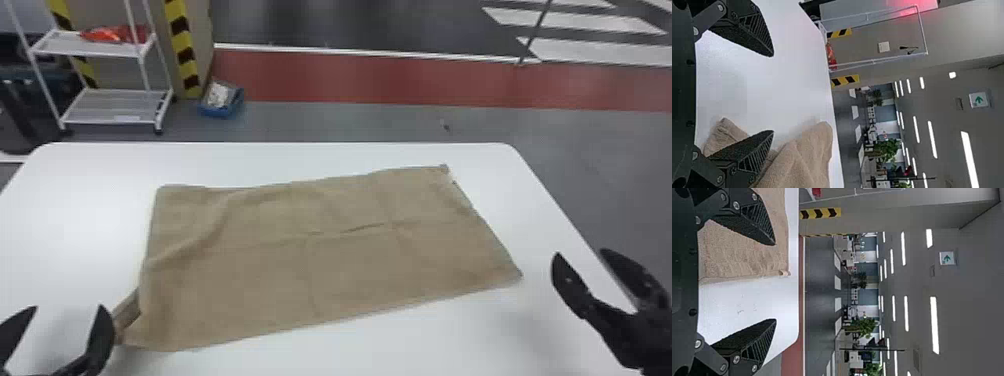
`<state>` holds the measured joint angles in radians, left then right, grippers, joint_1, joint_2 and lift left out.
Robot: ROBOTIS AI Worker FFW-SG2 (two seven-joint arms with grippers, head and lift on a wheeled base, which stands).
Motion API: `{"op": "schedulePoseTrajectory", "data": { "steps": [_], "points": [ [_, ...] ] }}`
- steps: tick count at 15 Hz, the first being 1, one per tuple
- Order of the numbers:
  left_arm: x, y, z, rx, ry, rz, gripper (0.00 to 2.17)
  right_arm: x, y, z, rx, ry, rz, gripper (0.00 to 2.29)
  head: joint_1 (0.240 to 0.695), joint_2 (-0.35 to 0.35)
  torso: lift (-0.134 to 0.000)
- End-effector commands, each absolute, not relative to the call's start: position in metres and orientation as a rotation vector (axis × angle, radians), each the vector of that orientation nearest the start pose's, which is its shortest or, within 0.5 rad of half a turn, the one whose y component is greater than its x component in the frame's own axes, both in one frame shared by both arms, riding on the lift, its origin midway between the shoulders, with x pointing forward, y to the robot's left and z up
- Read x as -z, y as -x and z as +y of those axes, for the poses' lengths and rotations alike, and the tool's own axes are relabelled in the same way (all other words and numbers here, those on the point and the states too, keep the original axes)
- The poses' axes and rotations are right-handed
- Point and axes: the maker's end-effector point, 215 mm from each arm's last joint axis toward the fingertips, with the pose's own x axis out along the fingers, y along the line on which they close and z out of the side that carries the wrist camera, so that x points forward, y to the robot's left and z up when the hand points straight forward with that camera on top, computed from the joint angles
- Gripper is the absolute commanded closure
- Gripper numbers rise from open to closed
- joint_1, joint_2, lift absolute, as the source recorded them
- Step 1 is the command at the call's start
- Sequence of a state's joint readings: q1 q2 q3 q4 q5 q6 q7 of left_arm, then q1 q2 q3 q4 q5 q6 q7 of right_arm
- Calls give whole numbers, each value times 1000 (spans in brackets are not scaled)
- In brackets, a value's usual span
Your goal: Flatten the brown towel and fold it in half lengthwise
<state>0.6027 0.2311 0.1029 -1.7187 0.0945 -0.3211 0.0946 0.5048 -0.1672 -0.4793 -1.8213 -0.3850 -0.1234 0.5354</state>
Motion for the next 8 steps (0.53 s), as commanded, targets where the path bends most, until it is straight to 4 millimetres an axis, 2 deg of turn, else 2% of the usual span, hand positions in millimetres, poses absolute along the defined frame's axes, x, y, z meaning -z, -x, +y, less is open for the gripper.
{"op": "schedulePoseTrajectory", "data": {
  "steps": [1, 5, 8],
  "points": [
    [437, -377, 341, -81, -163, 99, 215, 346, -404, -419, -117, -24, 0, 215, 695, -98, -128],
    [440, -376, 295, -4, -158, 95, 215, 347, -403, -419, -120, -23, 0, 215, 695, -126, -128],
    [443, -376, 272, 31, -159, 97, 215, 349, -401, -422, -118, -22, 4, 215, 695, -183, -128]
  ]
}}
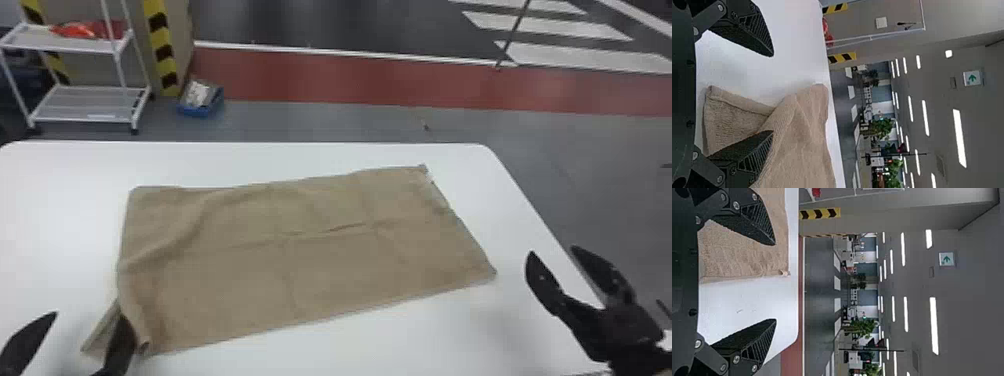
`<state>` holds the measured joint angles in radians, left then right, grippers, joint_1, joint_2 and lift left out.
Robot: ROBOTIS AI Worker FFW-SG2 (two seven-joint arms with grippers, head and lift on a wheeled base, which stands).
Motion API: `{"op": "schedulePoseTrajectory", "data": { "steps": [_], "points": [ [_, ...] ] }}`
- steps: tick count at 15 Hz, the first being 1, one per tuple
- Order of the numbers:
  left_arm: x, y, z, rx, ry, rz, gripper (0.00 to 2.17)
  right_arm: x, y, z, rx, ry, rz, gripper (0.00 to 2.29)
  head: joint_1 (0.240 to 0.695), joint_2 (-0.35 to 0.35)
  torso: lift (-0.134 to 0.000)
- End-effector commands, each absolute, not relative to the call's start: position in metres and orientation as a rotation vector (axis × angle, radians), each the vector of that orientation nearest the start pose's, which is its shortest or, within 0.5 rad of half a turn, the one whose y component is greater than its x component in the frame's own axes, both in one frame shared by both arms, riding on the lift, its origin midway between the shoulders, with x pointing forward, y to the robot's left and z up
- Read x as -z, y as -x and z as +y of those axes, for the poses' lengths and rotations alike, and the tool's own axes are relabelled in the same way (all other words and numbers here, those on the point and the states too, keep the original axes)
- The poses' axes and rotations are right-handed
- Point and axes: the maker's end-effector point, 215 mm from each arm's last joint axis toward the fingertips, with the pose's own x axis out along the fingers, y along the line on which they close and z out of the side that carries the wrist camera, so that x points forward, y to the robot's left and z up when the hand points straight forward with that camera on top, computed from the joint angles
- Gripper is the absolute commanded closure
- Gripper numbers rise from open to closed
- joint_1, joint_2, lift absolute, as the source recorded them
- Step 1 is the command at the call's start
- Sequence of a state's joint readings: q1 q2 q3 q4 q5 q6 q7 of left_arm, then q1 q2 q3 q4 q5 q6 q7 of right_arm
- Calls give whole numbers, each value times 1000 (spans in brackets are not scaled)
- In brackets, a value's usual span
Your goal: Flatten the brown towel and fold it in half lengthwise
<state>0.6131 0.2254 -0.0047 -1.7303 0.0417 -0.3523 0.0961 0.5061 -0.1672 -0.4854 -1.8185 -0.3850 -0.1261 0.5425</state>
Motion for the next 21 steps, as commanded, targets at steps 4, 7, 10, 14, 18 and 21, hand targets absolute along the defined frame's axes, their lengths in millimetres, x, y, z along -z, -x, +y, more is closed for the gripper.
{"op": "schedulePoseTrajectory", "data": {
  "steps": [4, 7, 10, 14, 18, 21],
  "points": [
    [438, -376, 264, 40, -161, 90, 215, 351, -400, -424, -113, -21, 2, 215, 695, -220, -128],
    [425, -373, 253, 58, -151, 71, 215, 350, -402, -423, -114, -21, -1, 215, 695, -232, -128],
    [438, -369, 238, 95, -164, 133, 218, 352, -402, -423, -113, -25, 2, 215, 695, -253, -128],
    [455, -373, 244, 87, -199, 181, 218, 350, -402, -424, -113, -21, -4, 215, 695, -269, -128],
    [451, -375, 259, 55, -198, 172, 218, 352, -401, -424, -113, -23, -5, 215, 695, -254, -128],
    [440, -374, 265, 40, -179, 146, 218, 352, -401, -425, -113, -23, -3, 215, 695, -241, -128]
  ]
}}
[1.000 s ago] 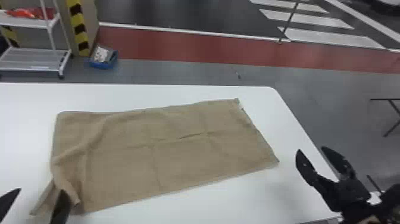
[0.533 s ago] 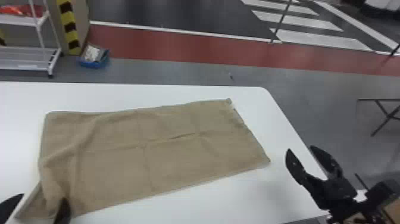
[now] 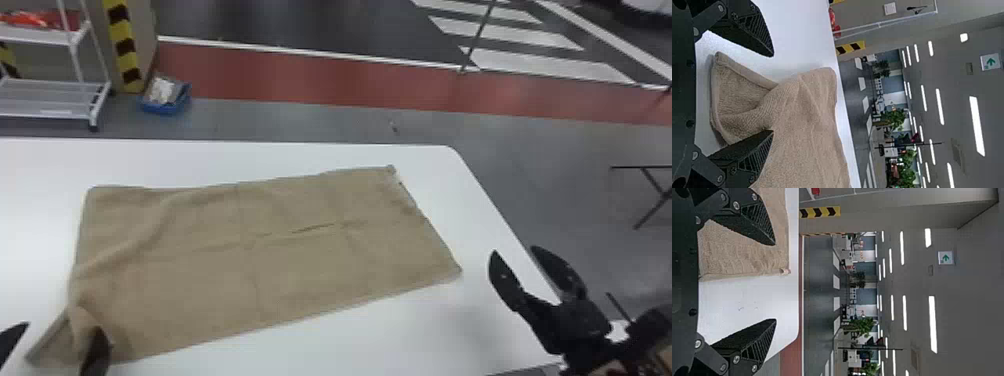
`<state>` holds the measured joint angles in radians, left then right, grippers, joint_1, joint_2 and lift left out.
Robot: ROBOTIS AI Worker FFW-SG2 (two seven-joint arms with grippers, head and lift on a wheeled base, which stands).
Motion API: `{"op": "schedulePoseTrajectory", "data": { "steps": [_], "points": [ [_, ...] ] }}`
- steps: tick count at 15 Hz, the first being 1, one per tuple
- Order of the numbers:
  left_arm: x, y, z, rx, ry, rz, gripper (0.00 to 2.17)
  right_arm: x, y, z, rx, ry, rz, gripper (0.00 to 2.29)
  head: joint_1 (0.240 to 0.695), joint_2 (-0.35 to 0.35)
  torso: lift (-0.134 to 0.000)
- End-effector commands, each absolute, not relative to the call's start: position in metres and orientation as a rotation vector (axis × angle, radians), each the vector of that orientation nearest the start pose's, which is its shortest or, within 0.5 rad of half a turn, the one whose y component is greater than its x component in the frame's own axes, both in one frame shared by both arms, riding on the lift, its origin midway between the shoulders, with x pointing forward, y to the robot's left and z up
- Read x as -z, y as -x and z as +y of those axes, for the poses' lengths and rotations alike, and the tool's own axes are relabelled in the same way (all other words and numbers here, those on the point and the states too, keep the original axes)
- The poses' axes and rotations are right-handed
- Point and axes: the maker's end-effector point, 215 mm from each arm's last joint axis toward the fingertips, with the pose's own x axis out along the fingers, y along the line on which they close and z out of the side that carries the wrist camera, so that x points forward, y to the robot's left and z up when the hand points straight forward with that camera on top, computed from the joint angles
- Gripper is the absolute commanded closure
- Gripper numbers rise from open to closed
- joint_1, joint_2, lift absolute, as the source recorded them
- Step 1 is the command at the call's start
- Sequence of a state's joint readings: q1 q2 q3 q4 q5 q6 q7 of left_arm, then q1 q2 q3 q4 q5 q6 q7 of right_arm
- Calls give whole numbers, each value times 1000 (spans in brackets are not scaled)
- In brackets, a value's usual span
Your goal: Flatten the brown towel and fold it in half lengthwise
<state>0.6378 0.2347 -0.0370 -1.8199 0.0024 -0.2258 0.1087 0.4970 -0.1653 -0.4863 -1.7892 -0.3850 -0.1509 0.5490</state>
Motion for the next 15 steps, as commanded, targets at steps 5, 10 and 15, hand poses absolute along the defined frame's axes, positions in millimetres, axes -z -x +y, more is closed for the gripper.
{"op": "schedulePoseTrajectory", "data": {
  "steps": [5, 10, 15],
  "points": [
    [421, -372, 273, 25, -159, 105, 218, 353, -401, -425, -112, -23, -2, 215, 695, -231, -128],
    [424, -370, 297, 1, -172, 114, 566, 354, -401, -424, -112, -25, -2, 215, 695, -210, -128],
    [439, -364, 300, 13, -173, 151, 714, 354, -403, -422, -116, -27, -3, 215, 695, -182, -128]
  ]
}}
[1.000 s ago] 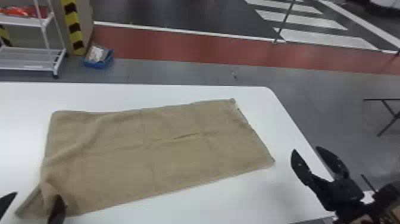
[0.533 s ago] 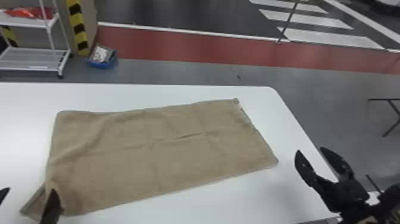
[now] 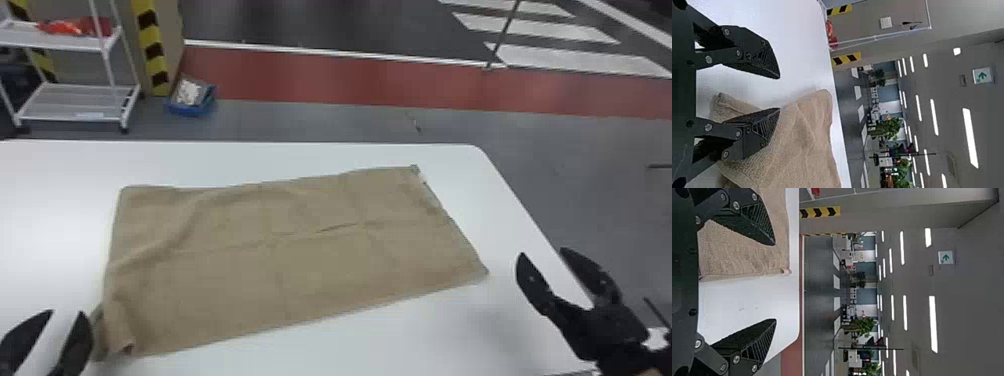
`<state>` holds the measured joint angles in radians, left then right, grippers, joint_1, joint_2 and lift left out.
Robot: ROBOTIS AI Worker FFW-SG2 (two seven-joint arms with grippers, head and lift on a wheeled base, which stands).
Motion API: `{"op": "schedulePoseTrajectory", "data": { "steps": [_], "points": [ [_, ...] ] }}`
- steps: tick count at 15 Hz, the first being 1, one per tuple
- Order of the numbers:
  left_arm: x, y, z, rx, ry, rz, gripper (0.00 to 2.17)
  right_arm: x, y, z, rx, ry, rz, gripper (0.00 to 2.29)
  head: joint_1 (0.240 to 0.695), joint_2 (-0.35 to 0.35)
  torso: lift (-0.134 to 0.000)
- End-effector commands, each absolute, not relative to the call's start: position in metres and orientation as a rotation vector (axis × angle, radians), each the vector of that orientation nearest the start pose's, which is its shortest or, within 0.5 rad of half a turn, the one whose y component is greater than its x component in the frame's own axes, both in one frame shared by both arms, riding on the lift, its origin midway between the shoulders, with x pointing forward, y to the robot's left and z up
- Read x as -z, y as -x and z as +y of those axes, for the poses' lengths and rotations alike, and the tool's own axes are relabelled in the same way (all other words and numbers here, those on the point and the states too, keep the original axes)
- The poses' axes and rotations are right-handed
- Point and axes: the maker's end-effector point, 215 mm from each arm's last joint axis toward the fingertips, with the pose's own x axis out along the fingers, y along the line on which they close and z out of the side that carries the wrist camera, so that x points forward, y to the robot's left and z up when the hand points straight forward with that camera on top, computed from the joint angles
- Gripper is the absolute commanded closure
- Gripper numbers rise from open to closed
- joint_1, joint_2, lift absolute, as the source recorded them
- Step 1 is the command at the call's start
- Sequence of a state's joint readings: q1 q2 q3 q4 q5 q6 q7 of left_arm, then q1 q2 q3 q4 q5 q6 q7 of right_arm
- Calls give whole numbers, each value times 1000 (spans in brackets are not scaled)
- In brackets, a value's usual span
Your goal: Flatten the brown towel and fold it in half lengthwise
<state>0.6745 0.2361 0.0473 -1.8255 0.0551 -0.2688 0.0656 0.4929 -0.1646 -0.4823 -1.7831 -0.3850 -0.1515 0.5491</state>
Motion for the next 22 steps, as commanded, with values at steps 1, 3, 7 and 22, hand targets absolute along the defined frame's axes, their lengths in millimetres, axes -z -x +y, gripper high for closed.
{"op": "schedulePoseTrajectory", "data": {
  "steps": [1, 3, 7, 22],
  "points": [
    [441, -363, 299, 15, -170, 158, 714, 354, -404, -422, -117, -28, -3, 215, 695, -181, -128],
    [441, -363, 298, 11, -163, 161, 674, 354, -403, -422, -116, -27, -3, 215, 695, -181, -128],
    [461, -361, 299, 12, -176, 239, 674, 355, -402, -424, -114, -27, -1, 215, 695, -184, -128],
    [481, -352, 291, 53, -174, 389, 1690, 358, -403, -422, -115, -30, -3, 215, 695, -203, -128]
  ]
}}
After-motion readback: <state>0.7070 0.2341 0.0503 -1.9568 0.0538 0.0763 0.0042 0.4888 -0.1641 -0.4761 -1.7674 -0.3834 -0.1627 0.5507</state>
